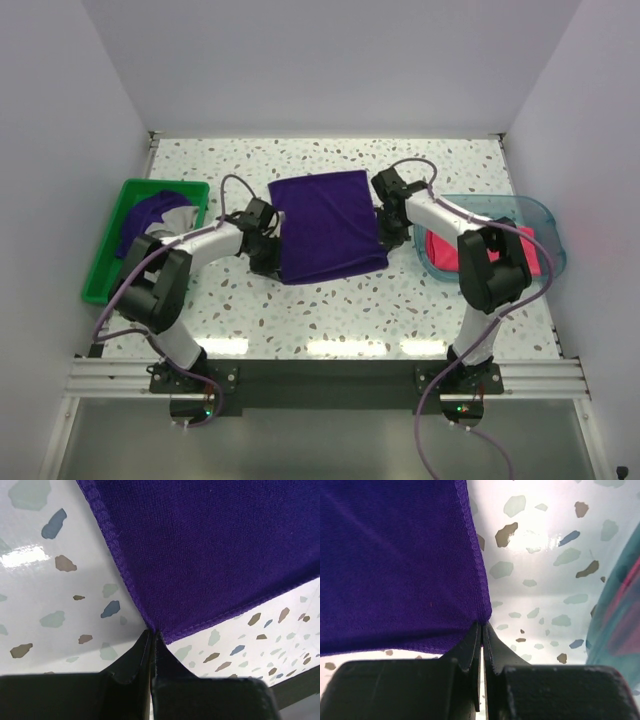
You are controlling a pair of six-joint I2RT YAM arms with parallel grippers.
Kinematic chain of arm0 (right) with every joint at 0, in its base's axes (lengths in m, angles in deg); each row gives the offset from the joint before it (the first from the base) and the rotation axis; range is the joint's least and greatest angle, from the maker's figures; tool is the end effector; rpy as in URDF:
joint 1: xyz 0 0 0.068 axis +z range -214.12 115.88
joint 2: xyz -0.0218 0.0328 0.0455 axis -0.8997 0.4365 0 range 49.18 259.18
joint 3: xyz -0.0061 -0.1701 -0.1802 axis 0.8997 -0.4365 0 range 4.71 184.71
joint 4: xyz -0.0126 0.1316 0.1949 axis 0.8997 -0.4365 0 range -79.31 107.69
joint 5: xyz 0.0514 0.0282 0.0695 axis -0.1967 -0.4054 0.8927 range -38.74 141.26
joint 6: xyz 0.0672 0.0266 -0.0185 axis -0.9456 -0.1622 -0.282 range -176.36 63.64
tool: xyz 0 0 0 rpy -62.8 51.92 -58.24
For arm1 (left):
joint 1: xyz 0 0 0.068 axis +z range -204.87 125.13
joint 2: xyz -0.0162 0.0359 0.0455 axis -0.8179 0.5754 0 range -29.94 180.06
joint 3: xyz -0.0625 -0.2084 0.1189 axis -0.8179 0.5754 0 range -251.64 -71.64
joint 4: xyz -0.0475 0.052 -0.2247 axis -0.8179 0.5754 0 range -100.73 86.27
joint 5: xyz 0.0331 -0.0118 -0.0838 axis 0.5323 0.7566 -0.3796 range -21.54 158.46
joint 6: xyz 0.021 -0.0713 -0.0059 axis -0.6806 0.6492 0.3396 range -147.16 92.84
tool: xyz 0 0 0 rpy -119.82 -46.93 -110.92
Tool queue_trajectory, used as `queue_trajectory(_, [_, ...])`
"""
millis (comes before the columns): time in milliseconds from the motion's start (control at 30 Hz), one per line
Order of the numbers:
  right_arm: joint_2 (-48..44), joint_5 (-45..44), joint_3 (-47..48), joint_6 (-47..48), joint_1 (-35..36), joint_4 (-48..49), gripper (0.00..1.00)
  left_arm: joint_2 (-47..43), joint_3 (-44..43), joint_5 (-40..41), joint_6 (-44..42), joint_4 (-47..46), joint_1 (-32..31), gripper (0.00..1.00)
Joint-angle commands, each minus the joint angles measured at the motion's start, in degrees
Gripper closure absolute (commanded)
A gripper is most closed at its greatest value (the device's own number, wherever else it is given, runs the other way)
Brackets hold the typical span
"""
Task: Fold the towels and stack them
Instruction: Fold the towel
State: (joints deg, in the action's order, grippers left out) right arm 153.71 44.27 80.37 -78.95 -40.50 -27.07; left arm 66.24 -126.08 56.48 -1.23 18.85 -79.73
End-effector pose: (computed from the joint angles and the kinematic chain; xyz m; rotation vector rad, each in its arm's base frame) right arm 0.3120 0.1282 0.1611 -0.0006 2.8316 0.0009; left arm 0.2585 -0.1340 0.1225 0.0230 2.8984 -0.4794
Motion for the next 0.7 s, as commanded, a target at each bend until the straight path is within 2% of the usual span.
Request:
queue_trajectory(0, [1.9, -2.68, -0.42, -0.44, -0.06, 2.39, 1.0, 0.23, 0.2, -0.67, -1.33, -2.42, -0.62, 1.0])
queue_trajectory(200, [3.14, -2.95, -0.42, -0.17, -0.15, 1.25, 0.98, 0.5, 1.09, -1.28, -0.88, -2.34, -1.15, 0.98])
queue_trajectory(400, [1.82, -4.62, 1.33, 0.61, 0.03, -2.62, 0.78, -1.96, 1.0, -1.28, -0.62, -0.85, -1.15, 0.92])
queue_trajectory(667, [-2.83, -4.1, 2.48, 1.06, 1.52, -4.82, 0.75, -3.72, 0.21, -2.51, -0.71, -0.23, -1.24, 0.91])
